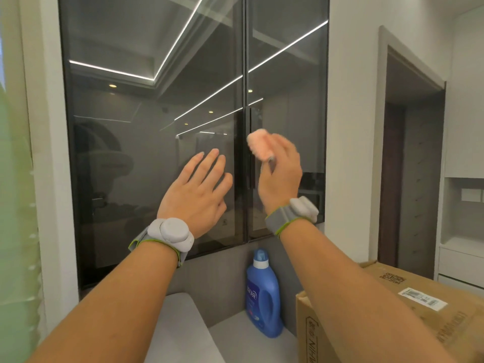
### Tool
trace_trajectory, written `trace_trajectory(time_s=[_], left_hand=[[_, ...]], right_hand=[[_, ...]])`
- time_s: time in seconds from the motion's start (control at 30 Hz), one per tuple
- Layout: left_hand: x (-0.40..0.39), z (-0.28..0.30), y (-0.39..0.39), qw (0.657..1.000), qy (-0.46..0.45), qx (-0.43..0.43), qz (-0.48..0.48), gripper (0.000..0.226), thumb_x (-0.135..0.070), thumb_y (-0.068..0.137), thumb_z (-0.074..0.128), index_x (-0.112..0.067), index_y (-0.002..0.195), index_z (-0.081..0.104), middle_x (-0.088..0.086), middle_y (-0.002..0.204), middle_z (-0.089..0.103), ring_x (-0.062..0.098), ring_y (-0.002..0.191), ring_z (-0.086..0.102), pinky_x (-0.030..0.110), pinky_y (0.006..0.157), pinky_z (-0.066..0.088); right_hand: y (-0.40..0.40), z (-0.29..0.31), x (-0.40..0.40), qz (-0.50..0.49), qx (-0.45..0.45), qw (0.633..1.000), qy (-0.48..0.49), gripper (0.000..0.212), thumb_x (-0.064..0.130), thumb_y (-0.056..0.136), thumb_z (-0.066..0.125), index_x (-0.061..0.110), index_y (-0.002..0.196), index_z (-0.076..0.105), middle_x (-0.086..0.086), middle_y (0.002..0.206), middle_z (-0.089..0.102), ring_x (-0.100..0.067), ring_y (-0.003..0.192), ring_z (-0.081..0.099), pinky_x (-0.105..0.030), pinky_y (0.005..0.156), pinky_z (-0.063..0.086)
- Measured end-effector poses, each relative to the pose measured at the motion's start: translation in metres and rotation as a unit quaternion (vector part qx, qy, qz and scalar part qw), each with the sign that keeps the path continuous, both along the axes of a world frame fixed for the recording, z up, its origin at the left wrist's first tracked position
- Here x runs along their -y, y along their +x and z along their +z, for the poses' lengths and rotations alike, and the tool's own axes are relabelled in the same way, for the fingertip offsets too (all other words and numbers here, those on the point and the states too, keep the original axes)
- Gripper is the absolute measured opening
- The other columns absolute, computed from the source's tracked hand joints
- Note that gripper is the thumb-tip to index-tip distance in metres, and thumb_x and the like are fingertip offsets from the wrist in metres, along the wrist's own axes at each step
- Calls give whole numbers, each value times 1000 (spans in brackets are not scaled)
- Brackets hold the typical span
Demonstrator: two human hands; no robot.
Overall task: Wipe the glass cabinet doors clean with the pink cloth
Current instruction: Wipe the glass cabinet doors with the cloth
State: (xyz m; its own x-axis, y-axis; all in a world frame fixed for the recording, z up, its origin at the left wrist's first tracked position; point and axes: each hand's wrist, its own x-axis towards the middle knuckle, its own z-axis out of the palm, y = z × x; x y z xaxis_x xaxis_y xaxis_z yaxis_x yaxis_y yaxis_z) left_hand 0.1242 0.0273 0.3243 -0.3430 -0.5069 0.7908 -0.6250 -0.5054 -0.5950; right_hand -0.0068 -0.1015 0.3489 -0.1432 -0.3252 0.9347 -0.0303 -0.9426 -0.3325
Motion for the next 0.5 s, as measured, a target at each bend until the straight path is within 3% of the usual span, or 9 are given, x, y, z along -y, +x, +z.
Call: trace_trajectory(time_s=[0.13, 0.27, 0.33, 0.5], left_hand=[[2, -2, 1, 1000, 3, -1, -3, 39, -29, 99, 51, -8, 130, 59, 24, 156, 47, 42, 153, 34, 55, 127, 24], [2, -3, 2, 1000, -5, 0, -9, 38, -28, 98, 51, -7, 128, 61, 24, 155, 49, 42, 152, 36, 54, 126, 26], [1, -3, 3, 1000, -4, 0, -9, 39, -29, 98, 50, -7, 127, 62, 25, 155, 49, 42, 152, 36, 54, 126, 26], [3, -3, 2, 1000, -6, 3, -10, 38, -29, 100, 48, -6, 128, 60, 24, 154, 50, 42, 152, 36, 53, 126, 27]], right_hand=[[5, 44, -2, -36, -13, 998, -42, 59, -14, 92, 48, 9, 146, 55, -12, 152, 52, -37, 121, 52, -20, 100, 34], [28, 43, -7, -83, -134, 983, -98, 69, -14, 87, 44, 4, 154, 41, -12, 163, 37, -39, 148, 36, -46, 113, 42], [38, 27, -8, -84, -129, 982, -108, 73, -15, 86, 45, 3, 156, 35, -12, 166, 33, -37, 155, 28, -45, 116, 42], [39, 4, 2, -77, -84, 984, -138, 71, -15, 81, 53, 2, 150, 47, -14, 159, 45, -39, 146, 44, -42, 102, 56]])
